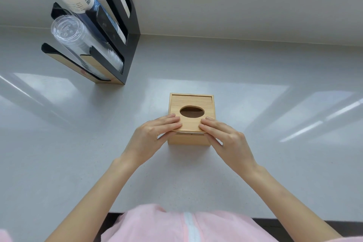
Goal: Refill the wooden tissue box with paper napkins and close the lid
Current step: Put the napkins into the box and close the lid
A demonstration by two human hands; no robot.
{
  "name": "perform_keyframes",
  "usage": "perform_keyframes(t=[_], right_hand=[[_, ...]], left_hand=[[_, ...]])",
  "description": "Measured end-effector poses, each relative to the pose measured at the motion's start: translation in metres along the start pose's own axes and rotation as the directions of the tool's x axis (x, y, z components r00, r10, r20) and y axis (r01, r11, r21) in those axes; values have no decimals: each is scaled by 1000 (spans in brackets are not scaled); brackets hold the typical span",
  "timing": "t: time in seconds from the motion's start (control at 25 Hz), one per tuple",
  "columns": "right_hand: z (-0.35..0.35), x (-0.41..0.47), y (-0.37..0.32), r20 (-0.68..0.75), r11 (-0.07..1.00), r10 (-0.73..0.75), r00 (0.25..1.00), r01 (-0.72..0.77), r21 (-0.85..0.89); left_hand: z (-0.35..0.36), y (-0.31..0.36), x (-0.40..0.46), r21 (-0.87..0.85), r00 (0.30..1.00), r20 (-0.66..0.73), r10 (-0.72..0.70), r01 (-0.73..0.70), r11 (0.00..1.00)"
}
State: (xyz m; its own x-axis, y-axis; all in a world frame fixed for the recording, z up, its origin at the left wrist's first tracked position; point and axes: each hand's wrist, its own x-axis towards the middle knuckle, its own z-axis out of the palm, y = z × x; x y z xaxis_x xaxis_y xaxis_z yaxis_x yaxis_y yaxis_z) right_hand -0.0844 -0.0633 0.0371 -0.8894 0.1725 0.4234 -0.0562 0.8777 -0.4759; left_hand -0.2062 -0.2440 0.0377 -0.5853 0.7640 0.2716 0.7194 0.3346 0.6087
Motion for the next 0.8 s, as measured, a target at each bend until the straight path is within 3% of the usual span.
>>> perform_keyframes(t=[0.52, 0.8], right_hand=[[12, -8, 1, -18, 999, 28, 999, -28, -23], [9, -4, 0, -25, 994, 11, 1000, -14, -107]], left_hand=[[4, -2, -4, -19, 998, 40, -52, 53, 998], [6, 6, 0, 195, 997, -69, 32, -18, 981]])
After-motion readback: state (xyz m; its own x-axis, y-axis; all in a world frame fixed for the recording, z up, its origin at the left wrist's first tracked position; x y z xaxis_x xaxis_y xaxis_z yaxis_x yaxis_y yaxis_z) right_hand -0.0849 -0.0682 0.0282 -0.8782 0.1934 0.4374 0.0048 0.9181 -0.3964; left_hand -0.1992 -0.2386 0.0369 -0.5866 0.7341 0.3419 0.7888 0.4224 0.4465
